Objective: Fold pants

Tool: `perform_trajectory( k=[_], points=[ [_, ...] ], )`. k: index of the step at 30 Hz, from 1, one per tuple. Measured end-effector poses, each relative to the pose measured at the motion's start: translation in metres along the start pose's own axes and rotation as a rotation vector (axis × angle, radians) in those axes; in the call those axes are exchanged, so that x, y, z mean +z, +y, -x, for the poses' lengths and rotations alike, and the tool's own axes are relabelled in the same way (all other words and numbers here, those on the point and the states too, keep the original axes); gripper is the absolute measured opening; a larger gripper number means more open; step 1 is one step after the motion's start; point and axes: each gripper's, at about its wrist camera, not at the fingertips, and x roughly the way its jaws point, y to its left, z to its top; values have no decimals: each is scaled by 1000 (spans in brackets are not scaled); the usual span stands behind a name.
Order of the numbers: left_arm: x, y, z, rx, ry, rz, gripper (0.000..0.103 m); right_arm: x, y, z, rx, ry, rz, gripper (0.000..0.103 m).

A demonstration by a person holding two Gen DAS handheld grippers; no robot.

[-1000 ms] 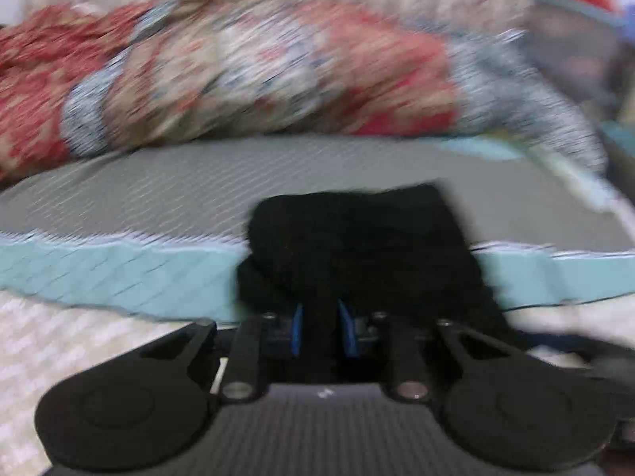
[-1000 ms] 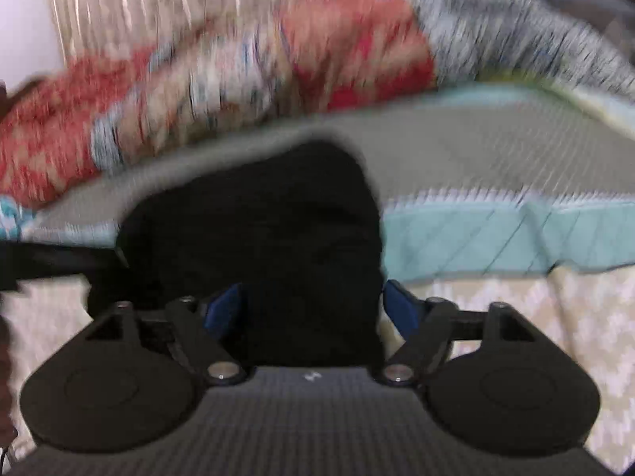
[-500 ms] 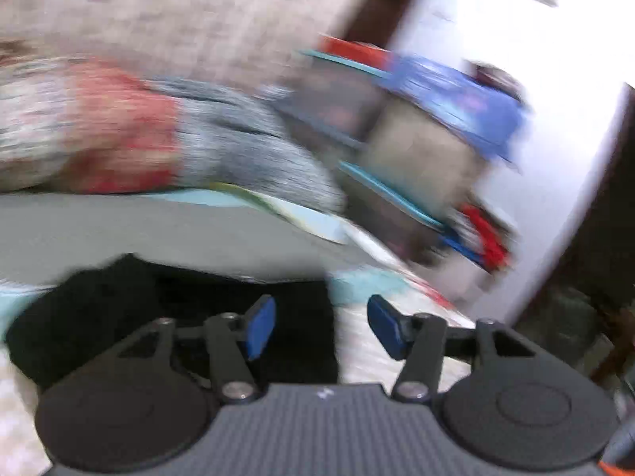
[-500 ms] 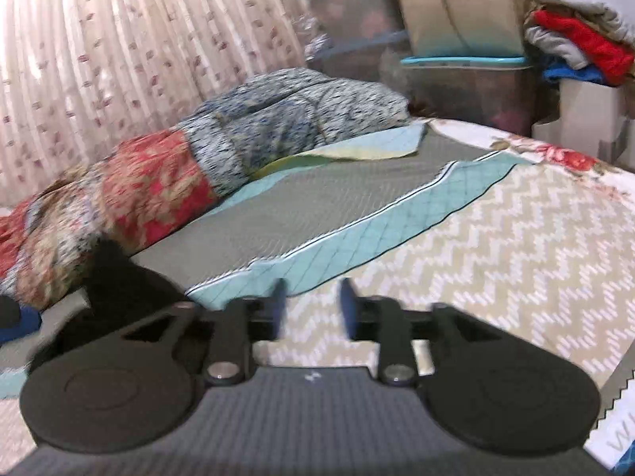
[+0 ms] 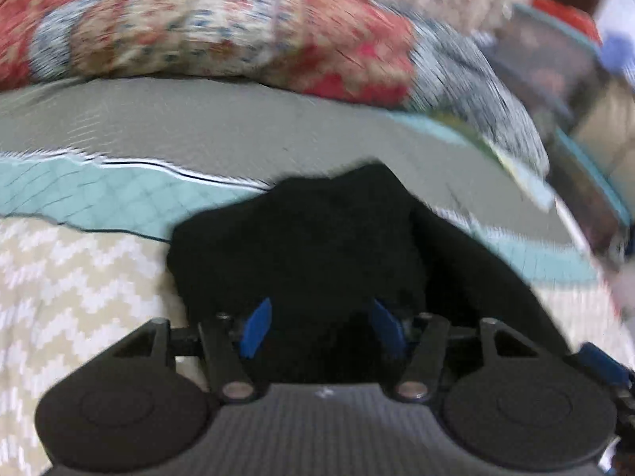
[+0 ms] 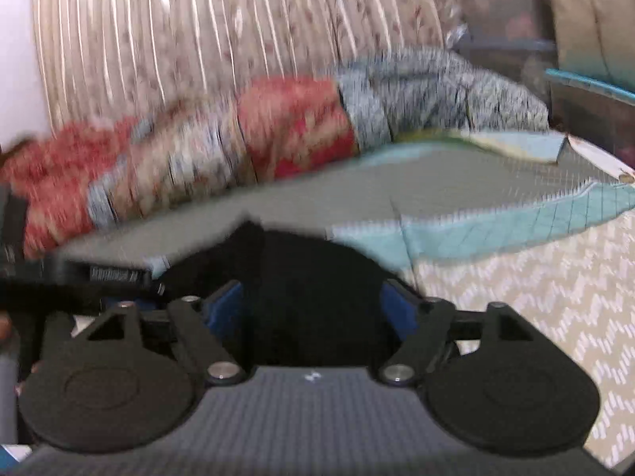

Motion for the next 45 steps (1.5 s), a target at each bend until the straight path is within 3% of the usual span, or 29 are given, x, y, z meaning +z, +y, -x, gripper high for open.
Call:
perform_trajectory(
  k=[1,2,3,4,6,10,14,20,21,22,26,28,30,32,34,37,40,42,44,45],
  points=[
    [-4,-13,-6,12,17,-64,38,-5,-1,-9,-7,37,-2,77],
    [-7,-23,-12,21,44,-122,10,-12,0,-13,-7,62,8,70],
    [-9,-35,-16,49,72,-163,6,-16,2,-20,-29,85,42,32],
    [-11,-40,-19,85,84,-184,6,-20,2,-25,-52,108,72,20],
    [-9,-38,-6,79,64,-164,5,-16,-12,-20,-46,99,5,19],
    [8,-13,68,27,-95,-53,5,21,-32,21,-93,-77,-33,18],
    [21,47,171,2,-266,140,5,66,-47,62,-123,-223,-30,18],
    [2,126,279,43,-406,341,5,88,-69,110,-161,-326,-42,18],
    [1,131,288,45,-422,361,5,86,-71,114,-165,-327,-45,13],
    [-6,140,304,56,-449,382,5,84,-72,118,-166,-341,-42,2],
    [-18,165,340,142,-497,445,5,92,-64,140,-241,-437,18,2],
    [-23,179,333,191,-390,492,5,96,-62,141,-262,-446,7,8],
    [-34,186,319,257,-297,525,6,96,-57,139,-211,-397,1,8],
    [-50,188,316,239,-285,535,8,88,-46,140,-141,-360,18,20],
    [-61,188,327,252,-336,540,9,70,-33,140,-106,-319,48,50],
    [-77,190,357,340,-424,530,10,36,-16,136,-36,-213,98,52],
    [-71,191,367,386,-439,496,12,2,-8,123,-1,-71,114,51],
    [-61,177,353,386,-380,412,22,-19,-8,115,7,12,87,51],
    [-54,153,326,374,-300,282,44,-36,-10,109,12,80,45,51],
    [-55,138,309,372,-260,213,51,-43,-11,107,16,111,22,51]
  ],
)
